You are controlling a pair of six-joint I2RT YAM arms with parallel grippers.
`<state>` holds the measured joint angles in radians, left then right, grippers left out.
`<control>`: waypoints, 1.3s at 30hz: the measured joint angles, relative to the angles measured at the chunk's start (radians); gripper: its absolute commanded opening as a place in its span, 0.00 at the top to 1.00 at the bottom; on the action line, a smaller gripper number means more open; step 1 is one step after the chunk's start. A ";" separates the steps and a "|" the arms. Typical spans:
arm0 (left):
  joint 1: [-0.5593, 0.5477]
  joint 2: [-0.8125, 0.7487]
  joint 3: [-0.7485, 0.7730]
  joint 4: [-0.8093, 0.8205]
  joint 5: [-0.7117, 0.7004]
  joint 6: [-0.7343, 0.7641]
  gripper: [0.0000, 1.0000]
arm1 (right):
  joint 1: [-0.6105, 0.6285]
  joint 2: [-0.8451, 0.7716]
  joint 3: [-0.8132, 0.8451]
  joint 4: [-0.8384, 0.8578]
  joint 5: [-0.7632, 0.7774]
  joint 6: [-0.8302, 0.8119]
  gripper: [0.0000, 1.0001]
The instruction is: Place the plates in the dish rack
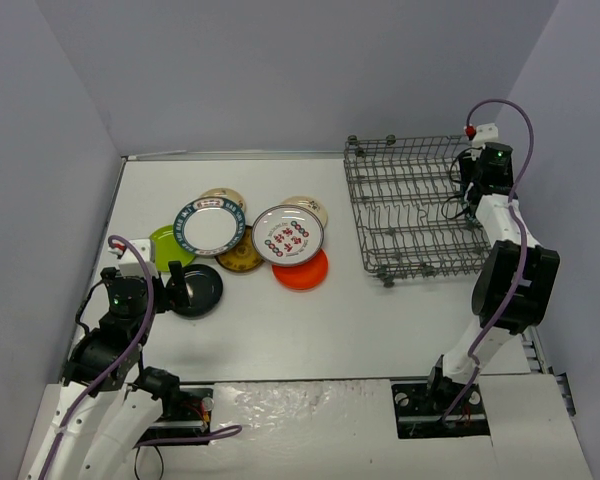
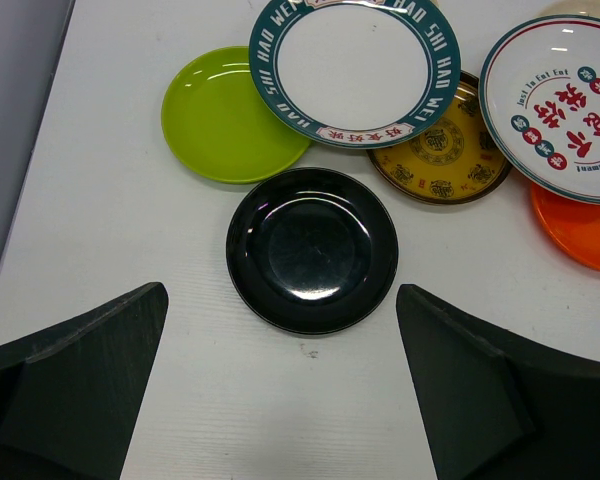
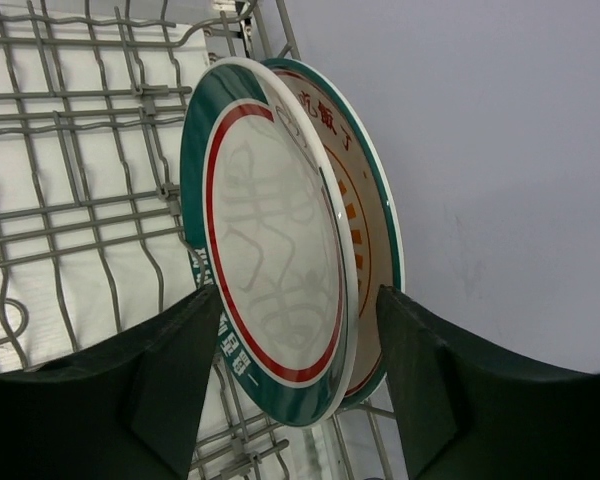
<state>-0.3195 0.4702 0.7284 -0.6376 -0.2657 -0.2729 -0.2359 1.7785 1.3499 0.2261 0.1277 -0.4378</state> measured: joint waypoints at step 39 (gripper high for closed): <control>0.000 0.014 0.000 0.000 0.000 -0.001 0.03 | 0.957 -0.358 -0.636 0.279 -0.083 1.389 0.23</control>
<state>-0.3195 0.4843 0.7284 -0.6379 -0.2657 -0.2737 0.7209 1.4210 0.7138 0.5051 0.0444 0.9508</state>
